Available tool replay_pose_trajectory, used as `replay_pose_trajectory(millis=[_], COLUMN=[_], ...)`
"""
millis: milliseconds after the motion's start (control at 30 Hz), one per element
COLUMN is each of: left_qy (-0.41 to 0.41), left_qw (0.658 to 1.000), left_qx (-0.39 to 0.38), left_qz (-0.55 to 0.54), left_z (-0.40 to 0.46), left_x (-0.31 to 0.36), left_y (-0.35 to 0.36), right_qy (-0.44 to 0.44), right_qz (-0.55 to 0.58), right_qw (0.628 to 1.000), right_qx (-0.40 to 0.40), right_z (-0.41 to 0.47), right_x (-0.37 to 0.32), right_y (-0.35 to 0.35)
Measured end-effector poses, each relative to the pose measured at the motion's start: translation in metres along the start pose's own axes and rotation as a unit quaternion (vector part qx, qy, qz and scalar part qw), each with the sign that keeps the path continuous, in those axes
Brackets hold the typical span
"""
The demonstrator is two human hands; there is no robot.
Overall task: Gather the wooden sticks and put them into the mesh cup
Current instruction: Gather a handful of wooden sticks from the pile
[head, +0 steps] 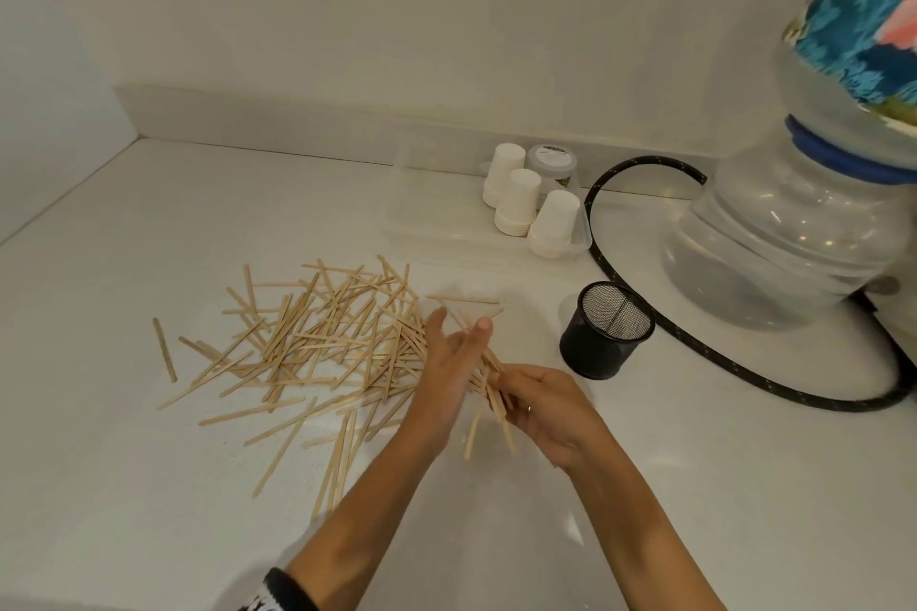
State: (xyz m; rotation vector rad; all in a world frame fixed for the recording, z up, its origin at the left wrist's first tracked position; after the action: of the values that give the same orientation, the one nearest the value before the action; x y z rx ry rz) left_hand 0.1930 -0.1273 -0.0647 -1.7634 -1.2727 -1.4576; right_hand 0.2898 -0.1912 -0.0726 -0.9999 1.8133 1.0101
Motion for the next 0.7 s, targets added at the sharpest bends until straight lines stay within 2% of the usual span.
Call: replay_pose_trajectory(millis=[133,267,333,433,500,567,600,667,700], left_qy=[-0.036,-0.06,-0.083,-0.098,-0.079,-0.051,-0.03,0.026,0.048], left_qw=[0.995,0.986,0.977,0.966,0.96,0.962,0.971,0.987,0.991], left_qx=[0.025,0.08,0.082,0.08,0.082,0.083,0.082,0.063,0.05], left_qz=[-0.085,-0.135,-0.178,-0.226,-0.256,-0.253,-0.224,-0.147,-0.117], left_z=[0.002,0.001,0.004,0.01,0.015,0.018,0.019,0.018,0.016], left_x=[-0.016,-0.028,-0.033,-0.035,-0.031,-0.021,-0.013,0.003,0.01], left_y=[0.008,0.008,0.006,-0.005,-0.016,-0.026,-0.03,-0.03,-0.028], right_qy=[-0.058,-0.118,-0.142,-0.154,-0.16,-0.13,-0.09,0.02,0.074], right_qz=[-0.008,-0.155,-0.215,-0.245,-0.249,-0.205,-0.142,0.063,0.159], right_qw=[0.998,0.977,0.962,0.955,0.95,0.958,0.97,0.983,0.971], right_qx=[0.01,0.083,0.092,0.063,0.098,0.155,0.174,0.173,0.164], right_z=[0.002,0.002,0.001,-0.002,-0.006,-0.009,-0.009,-0.008,-0.008], right_x=[-0.006,-0.004,-0.007,-0.014,-0.019,-0.015,-0.007,0.018,0.028], right_y=[0.019,0.029,0.032,0.034,0.025,0.012,0.007,0.009,0.017])
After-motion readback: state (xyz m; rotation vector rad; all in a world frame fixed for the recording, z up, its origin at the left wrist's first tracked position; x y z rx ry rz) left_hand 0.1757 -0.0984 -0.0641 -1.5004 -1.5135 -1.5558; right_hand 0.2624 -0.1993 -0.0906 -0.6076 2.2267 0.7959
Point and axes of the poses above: each hand's wrist, its own z-axis towards the middle knuckle, its own y-axis out of the palm, x = y × z, the point moved 7 cm from there along z, towards the middle knuckle, and after that the axes turned 6 degrees about -y, right-handed, at the moved point
